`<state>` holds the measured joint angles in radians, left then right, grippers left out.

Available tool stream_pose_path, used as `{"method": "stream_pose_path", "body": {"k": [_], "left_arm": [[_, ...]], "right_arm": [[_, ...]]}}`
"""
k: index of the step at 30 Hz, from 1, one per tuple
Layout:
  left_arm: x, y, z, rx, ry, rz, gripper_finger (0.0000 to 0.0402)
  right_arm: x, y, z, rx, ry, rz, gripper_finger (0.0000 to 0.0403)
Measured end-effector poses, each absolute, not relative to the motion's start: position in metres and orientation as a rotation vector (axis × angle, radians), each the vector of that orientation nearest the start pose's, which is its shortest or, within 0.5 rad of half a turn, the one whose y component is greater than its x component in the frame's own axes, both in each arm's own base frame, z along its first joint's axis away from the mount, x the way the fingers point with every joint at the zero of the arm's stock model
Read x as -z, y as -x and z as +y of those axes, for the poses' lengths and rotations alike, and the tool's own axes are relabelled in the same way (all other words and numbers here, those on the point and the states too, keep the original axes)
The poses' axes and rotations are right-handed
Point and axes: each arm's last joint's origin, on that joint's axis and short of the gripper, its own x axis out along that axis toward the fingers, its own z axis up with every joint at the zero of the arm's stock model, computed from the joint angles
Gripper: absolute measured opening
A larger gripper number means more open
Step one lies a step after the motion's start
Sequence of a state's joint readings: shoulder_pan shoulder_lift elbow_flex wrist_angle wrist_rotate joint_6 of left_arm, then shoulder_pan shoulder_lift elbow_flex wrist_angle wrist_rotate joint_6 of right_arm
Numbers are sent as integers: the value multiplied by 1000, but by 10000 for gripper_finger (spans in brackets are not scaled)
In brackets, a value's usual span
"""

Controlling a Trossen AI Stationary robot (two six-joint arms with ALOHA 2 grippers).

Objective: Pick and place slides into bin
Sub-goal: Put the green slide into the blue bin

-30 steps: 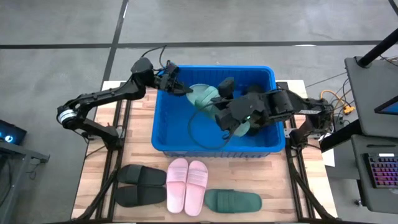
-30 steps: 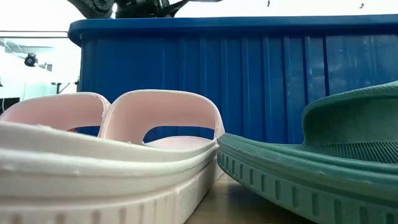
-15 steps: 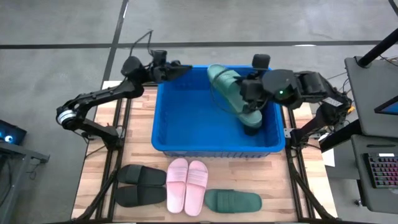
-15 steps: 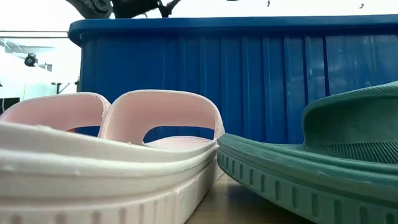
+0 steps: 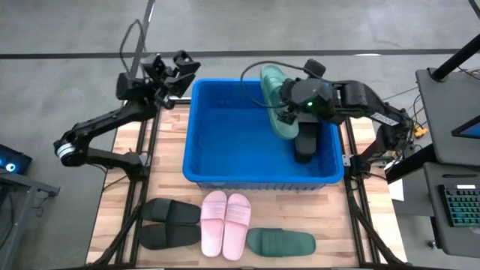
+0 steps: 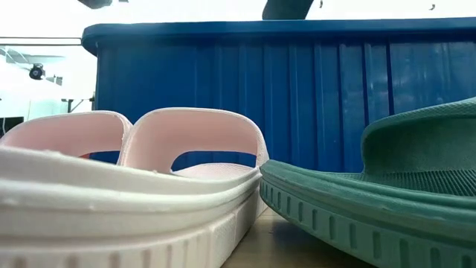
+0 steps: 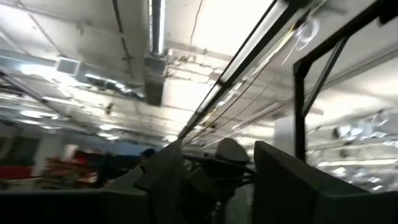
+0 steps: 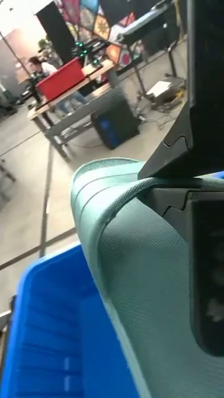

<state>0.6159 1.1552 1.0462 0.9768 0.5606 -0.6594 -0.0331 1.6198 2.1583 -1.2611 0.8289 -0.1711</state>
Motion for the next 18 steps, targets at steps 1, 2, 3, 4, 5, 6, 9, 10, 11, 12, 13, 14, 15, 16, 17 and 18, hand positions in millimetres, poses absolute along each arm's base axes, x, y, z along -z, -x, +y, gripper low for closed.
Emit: {"method": "stream_pose_path", "body": {"k": [1,2,3,4,5,6,9,10,11,12,13,14,15,16,17,18], "left_arm": [[-450,-187,114,157,131,-677,185],[-451,-183,112,127,111,-659,185],[-453,-179,110,96,87,-644,185],[-454,-174,107,68,66,-625,185],[-455,-170,104,33,46,-613,185],[-456,-166,102,-5,31,-603,185],[-456,-154,97,-112,35,-561,185],[-455,-150,95,-142,33,-544,185],[-453,-147,94,-160,31,-519,185],[-453,-145,92,-172,23,-502,185],[-451,-143,91,-181,12,-481,185],[-450,-142,90,-188,3,-460,185],[-449,-141,89,-194,-9,-445,185],[-448,-140,89,-197,-8,-430,185],[-446,-140,89,-198,-5,-420,185],[-445,-141,89,-198,0,-414,185]], "right_arm": [[-481,-281,-32,786,444,773,9],[-476,-286,-33,808,452,789,9],[-470,-289,-34,823,463,808,9],[-463,-293,-35,823,474,836,9],[-455,-297,-36,822,478,858,9],[-449,-300,-37,826,475,874,9],[-428,-306,-40,840,465,928,9],[-421,-308,-41,843,465,949,9],[-413,-309,-42,847,465,969,9],[-406,-310,-44,850,466,992,9],[-399,-311,-46,851,469,1017,9],[-391,-312,-47,852,471,1040,9],[-384,-312,-49,849,472,1064,9],[-376,-313,-51,846,474,1086,9],[-369,-313,-52,843,468,1104,9],[-361,-314,-53,840,458,1117,9]]}}
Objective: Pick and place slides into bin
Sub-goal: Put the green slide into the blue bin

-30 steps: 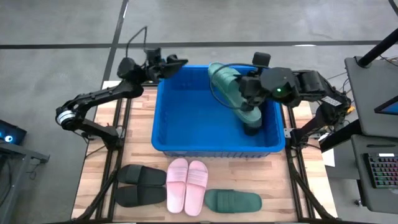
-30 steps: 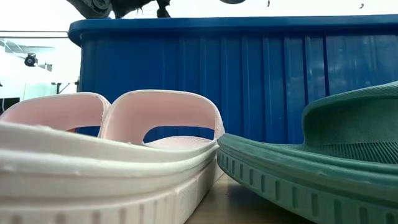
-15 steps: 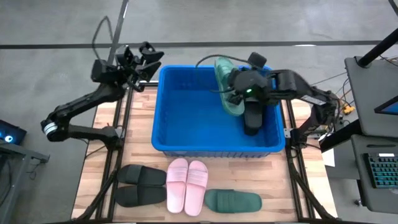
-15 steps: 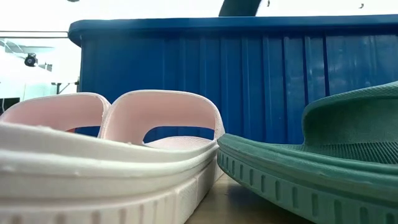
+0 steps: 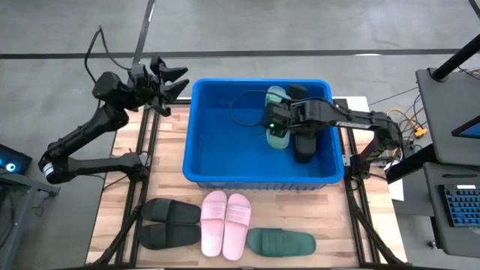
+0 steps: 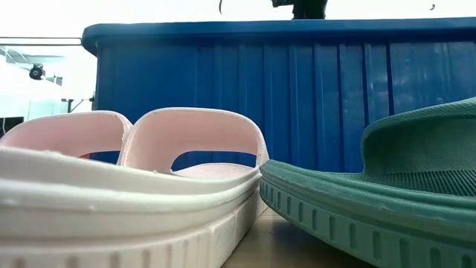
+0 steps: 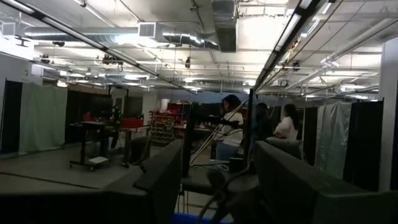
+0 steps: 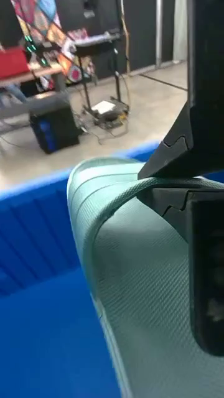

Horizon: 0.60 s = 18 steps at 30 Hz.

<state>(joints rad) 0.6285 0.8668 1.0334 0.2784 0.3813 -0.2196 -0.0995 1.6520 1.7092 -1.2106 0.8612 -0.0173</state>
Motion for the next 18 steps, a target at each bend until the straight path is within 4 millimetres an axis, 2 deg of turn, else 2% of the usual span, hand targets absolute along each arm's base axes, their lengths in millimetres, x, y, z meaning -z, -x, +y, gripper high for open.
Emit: {"method": "stream_pose_path", "body": {"k": [5,8,11,18], "left_arm": [[-443,-141,89,-200,3,-408,185],[-443,-141,89,-201,8,-400,185],[-442,-142,90,-205,-6,-396,185],[-443,-141,89,-206,-17,-398,185]], "right_arm": [[-327,-319,-56,825,478,1154,9],[-307,-322,-56,764,553,1194,9],[-286,-324,-59,678,555,1221,9],[-254,-320,-78,673,574,1248,9]]}}
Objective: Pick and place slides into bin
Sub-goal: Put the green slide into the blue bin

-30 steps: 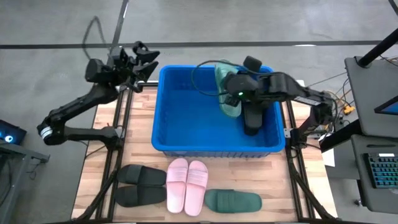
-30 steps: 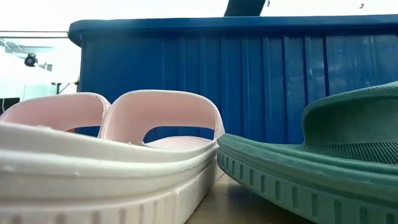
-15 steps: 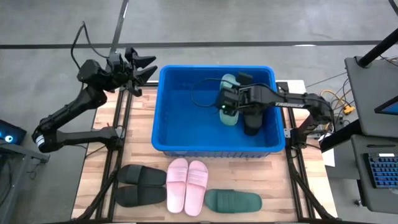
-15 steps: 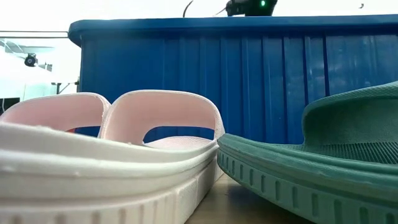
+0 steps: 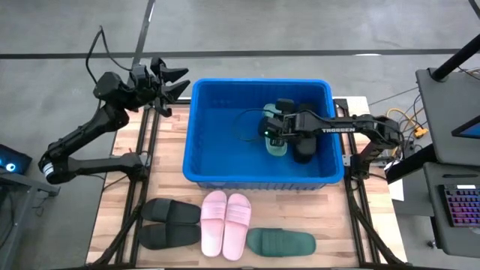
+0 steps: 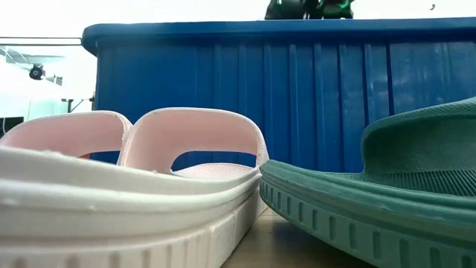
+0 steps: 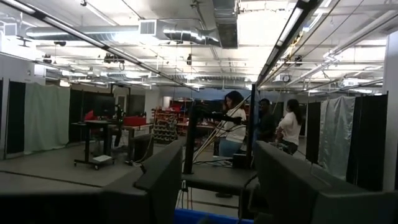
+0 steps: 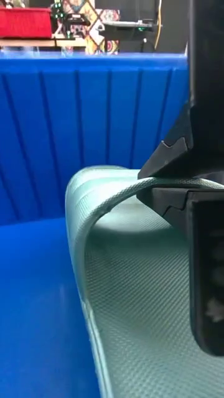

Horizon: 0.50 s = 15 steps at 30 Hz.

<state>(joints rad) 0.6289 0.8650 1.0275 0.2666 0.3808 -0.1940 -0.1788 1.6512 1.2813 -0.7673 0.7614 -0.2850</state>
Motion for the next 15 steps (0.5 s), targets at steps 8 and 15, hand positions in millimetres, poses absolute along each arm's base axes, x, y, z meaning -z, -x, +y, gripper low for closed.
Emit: {"method": "stream_pose_path", "body": {"k": [8,15], "left_arm": [[-442,-142,90,-205,-9,-395,185],[-442,-143,90,-205,-7,-394,185]], "right_arm": [[-231,-310,-97,688,583,1301,8],[-214,-308,-102,633,582,1284,8]]}}
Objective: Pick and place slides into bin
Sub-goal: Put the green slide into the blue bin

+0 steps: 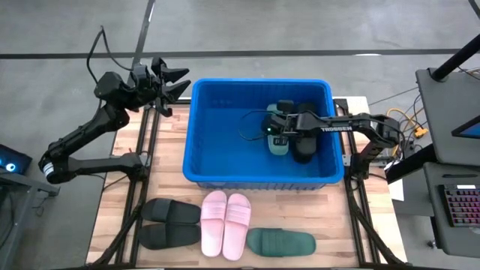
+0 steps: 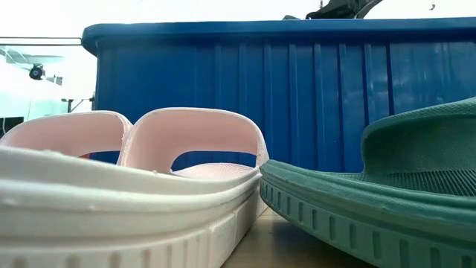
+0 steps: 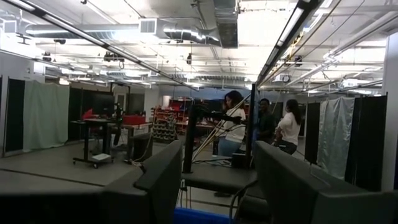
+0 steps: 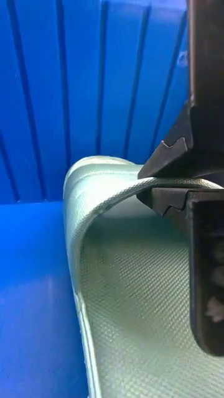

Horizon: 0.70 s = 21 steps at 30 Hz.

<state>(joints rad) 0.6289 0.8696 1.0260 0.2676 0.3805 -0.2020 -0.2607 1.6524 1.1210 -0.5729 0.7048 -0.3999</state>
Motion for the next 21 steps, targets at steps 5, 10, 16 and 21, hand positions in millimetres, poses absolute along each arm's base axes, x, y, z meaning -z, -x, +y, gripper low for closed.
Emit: {"method": "stream_pose_path", "body": {"k": [5,10,16,21], "left_arm": [[-441,-143,91,-205,-6,-394,185],[-442,-143,91,-206,-7,-395,185],[-441,-144,92,-206,-4,-392,185],[-440,-146,93,-207,-2,-388,185]], "right_arm": [[-201,-302,-104,628,587,1302,8],[-188,-296,-110,647,568,1292,8],[-182,-293,-117,636,536,1263,8],[-183,-293,-124,647,528,1245,8]]}}
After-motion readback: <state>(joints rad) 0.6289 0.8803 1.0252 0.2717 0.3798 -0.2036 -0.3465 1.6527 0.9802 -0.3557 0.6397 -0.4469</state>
